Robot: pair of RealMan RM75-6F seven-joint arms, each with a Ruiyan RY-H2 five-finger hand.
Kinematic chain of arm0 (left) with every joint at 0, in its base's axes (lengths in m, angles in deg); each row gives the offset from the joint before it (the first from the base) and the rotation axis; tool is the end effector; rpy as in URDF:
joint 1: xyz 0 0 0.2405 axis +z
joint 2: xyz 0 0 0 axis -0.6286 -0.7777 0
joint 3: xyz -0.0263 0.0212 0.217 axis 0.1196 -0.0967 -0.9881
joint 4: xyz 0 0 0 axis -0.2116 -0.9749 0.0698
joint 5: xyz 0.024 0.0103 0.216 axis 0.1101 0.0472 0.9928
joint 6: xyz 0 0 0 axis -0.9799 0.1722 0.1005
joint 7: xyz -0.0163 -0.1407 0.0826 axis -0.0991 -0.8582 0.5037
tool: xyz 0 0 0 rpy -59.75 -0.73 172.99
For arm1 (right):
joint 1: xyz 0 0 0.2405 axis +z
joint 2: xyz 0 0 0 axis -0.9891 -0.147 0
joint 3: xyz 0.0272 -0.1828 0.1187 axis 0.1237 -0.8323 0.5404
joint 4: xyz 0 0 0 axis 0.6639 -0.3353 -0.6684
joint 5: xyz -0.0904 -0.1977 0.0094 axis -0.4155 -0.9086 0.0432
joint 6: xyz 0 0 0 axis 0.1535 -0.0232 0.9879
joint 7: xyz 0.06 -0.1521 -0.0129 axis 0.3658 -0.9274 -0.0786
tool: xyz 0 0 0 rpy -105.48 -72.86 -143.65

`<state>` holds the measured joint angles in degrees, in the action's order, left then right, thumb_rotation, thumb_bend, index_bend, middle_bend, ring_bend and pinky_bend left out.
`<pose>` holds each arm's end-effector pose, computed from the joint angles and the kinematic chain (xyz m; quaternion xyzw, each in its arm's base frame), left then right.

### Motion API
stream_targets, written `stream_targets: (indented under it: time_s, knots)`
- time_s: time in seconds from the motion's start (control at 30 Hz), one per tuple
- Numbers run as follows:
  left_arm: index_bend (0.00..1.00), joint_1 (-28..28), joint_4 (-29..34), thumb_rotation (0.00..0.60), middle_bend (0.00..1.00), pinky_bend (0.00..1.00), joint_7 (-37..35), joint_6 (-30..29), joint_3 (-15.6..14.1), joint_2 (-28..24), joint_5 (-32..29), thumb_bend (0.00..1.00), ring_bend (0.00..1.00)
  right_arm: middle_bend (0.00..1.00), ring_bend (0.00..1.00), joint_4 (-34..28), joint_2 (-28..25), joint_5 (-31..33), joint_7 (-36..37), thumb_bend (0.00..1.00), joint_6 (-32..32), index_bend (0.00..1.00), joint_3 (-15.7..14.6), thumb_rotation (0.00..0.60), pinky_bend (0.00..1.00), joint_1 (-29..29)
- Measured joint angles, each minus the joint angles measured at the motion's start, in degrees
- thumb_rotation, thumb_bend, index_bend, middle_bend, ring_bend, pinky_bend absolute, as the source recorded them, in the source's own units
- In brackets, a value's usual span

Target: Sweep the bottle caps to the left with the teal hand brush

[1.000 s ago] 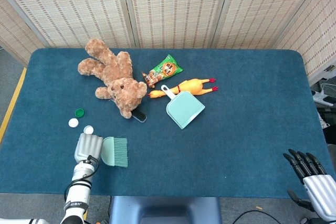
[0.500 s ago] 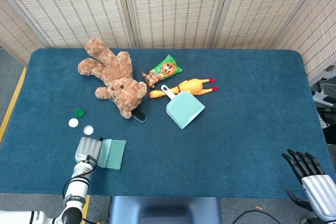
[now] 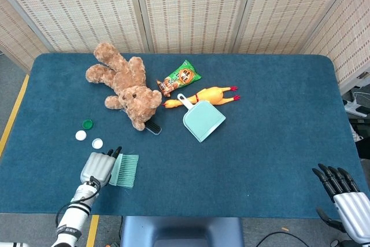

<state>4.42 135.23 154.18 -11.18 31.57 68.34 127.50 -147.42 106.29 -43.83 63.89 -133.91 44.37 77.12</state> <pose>-0.1286 0.2395 0.0117 -0.7852 -0.3224 -0.1370 0.5107 -0.2640 -0.1092 0.1545 0.6657 -0.4142 0.3130 0.5360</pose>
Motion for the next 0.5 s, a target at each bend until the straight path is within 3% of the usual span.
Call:
stream_targets:
  time_s: [0.13, 0.27, 0.37, 0.5]
  knots:
    - [0.00, 4.8, -2.4, 0.600, 0.00, 0.16, -13.2, -1.7, -4.8, -2.9, 20.1, 0.38, 0.00, 0.00, 0.00, 0.2, 0.6, 0.8, -0.5, 0.20, -0.4, 0.00, 0.5, 0.600, 0.00, -0.2]
    - [0.00, 11.5, -12.5, 0.600, 0.00, 0.14, -35.4, -7.5, -9.7, -3.9, 42.9, 0.38, 0.00, 0.00, 0.00, 0.1, 1.2, 1.6, -1.8, 0.20, -0.4, 0.00, 1.0, 0.600, 0.00, -0.3]
    - [0.00, 15.5, -21.9, 0.600, 0.00, 0.13, -51.0, -10.7, -12.0, -4.0, 53.3, 0.37, 0.00, 0.00, 0.00, 0.0, 1.8, 2.1, -3.2, 0.20, -0.2, 0.00, 1.3, 0.600, 0.00, -0.2]
    - [0.00, 20.9, -32.3, 0.600, 0.00, 0.13, -63.5, -15.5, -14.6, -4.3, 58.5, 0.37, 0.00, 0.00, 0.00, -0.4, 2.4, 2.5, -4.7, 0.20, 0.0, 0.00, 1.5, 0.600, 0.00, -0.3]
